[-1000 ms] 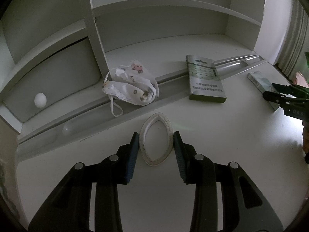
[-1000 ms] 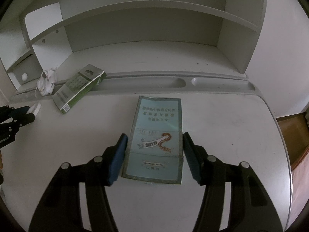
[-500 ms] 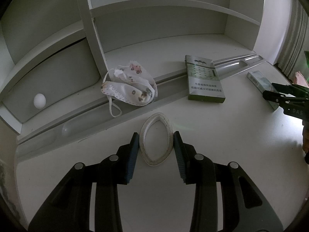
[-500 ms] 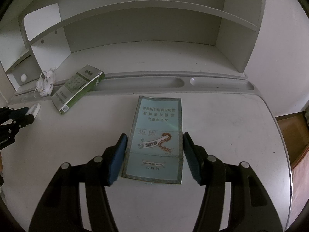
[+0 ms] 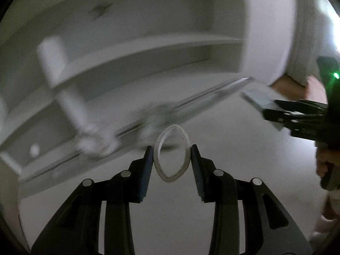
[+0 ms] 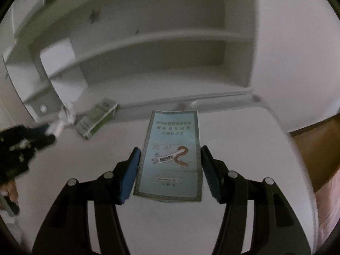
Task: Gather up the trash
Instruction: 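Carry the ring item and booklet over the black bin and release both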
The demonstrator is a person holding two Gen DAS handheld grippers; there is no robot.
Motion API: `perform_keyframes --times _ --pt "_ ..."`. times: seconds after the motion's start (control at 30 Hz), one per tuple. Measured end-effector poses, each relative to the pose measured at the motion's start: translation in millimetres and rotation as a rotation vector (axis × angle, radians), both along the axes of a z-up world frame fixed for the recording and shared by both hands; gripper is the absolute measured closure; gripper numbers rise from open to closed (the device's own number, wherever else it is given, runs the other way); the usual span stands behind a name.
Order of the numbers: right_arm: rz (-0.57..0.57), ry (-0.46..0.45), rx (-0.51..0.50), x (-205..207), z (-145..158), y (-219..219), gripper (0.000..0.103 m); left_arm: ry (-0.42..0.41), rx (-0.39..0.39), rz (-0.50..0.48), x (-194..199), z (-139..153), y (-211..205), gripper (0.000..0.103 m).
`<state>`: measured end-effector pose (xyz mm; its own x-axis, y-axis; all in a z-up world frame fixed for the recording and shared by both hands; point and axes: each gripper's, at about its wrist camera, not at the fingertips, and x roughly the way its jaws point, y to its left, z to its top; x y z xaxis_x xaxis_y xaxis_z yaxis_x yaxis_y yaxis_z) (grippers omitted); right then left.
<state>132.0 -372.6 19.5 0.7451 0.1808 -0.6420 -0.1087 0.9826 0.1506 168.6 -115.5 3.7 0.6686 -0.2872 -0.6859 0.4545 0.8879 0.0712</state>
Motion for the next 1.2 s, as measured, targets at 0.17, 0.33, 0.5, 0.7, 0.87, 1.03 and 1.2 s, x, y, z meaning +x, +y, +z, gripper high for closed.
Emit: perform_keyframes --times 0.17,0.33,0.5,0.7,0.87,1.03,1.2 --pt "-0.118 -0.062 0.108 -67.7 23.8 -96.7 0.046 -0.002 0.016 -0.241 -41.7 13.3 -130.0 0.068" --pt "-0.288 -0.045 0.177 -154.7 12.5 -210.3 0.046 0.041 0.015 -0.513 -107.8 3.7 -267.6 0.068" --pt "-0.494 0.042 0.202 -248.9 -30.4 -317.7 0.046 0.093 0.030 -0.739 -176.3 -19.2 -378.7 0.068" --pt "-0.616 0.251 0.277 -310.0 -128.5 -389.3 0.046 0.258 0.093 -0.869 -230.0 -101.3 -463.9 0.068" --pt "-0.597 0.516 0.455 -310.0 -248.6 -407.9 0.046 0.512 0.266 -0.788 -223.8 -231.9 -495.0 0.068" --pt "-0.582 0.599 0.494 -307.5 -281.2 -409.5 0.047 0.591 0.357 -0.747 -222.1 -290.3 -495.0 0.068" --pt "-0.583 0.623 0.489 -307.3 -289.2 -409.9 0.047 0.610 0.355 -0.745 -211.2 -296.1 -508.5 0.068"
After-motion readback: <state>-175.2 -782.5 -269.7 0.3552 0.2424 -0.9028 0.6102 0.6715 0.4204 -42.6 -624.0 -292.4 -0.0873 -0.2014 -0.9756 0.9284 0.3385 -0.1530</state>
